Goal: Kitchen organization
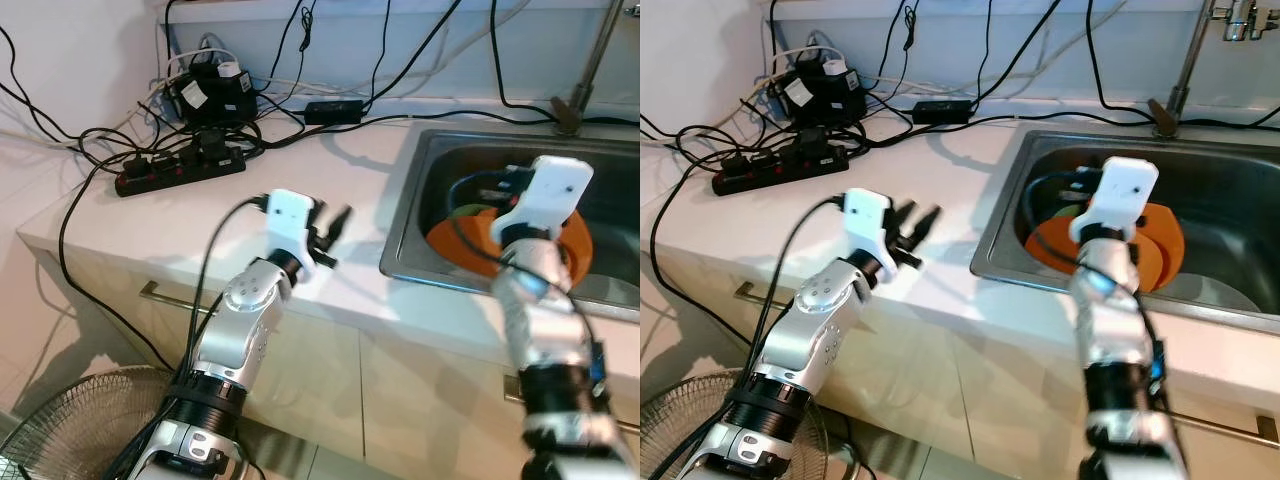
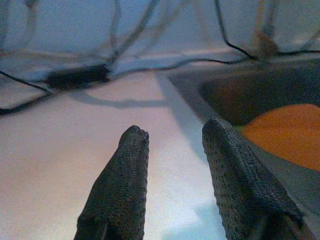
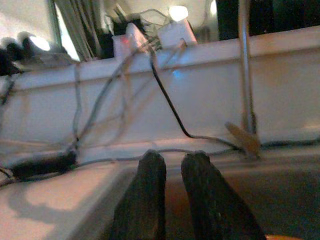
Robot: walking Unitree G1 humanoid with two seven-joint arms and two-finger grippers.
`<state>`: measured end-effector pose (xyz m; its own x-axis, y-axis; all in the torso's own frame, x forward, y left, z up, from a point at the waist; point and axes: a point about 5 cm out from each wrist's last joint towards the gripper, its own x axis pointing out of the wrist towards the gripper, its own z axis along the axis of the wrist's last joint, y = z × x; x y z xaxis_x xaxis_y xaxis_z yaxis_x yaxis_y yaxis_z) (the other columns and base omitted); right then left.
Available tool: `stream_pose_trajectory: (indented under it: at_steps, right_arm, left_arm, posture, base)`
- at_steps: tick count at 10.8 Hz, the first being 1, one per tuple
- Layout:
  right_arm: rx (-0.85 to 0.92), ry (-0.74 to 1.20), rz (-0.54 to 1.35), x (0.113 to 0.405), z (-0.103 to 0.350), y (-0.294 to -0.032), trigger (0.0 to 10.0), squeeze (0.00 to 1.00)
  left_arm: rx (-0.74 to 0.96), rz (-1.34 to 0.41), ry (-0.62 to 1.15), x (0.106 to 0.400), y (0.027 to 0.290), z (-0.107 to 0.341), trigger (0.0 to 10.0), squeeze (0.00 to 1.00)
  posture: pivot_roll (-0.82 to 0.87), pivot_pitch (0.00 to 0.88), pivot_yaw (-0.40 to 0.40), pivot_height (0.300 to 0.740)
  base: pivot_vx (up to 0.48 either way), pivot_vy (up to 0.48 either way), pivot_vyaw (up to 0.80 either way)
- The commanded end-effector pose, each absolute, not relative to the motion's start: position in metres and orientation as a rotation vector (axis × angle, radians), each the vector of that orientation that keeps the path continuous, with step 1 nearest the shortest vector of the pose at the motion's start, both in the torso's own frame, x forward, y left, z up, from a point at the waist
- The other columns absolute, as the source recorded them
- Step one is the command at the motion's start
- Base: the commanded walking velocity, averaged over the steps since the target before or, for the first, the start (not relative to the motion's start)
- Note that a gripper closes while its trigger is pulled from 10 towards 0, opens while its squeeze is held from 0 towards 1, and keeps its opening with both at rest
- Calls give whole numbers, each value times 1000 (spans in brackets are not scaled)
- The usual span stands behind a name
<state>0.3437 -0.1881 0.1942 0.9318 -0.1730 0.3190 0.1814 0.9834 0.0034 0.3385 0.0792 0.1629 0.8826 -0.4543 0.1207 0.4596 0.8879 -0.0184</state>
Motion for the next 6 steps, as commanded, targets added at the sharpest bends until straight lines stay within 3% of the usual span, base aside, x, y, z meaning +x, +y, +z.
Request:
stream_pose_trajectory:
  at_steps: [1, 2, 6]
  right_arm:
    - [-25, -362, -142, 339, 196, -177, 10000, 0]
    - [-54, -386, -112, 333, 192, -167, 10000, 0]
    - [-21, -380, -42, 325, 180, -144, 10000, 0]
  left_arm:
    - [-21, -402, -169, 342, 90, 167, 10000, 0]
    - [-14, -351, -230, 341, 96, 169, 10000, 0]
    - [-23, -282, -313, 341, 102, 171, 10000, 0]
  posture:
    - [53, 0, 134, 740]
    - [49, 0, 134, 740]
    - [50, 0, 129, 740]
  base:
    - [0, 0, 0]
    - [0, 0, 0]
    - [0, -451, 0]
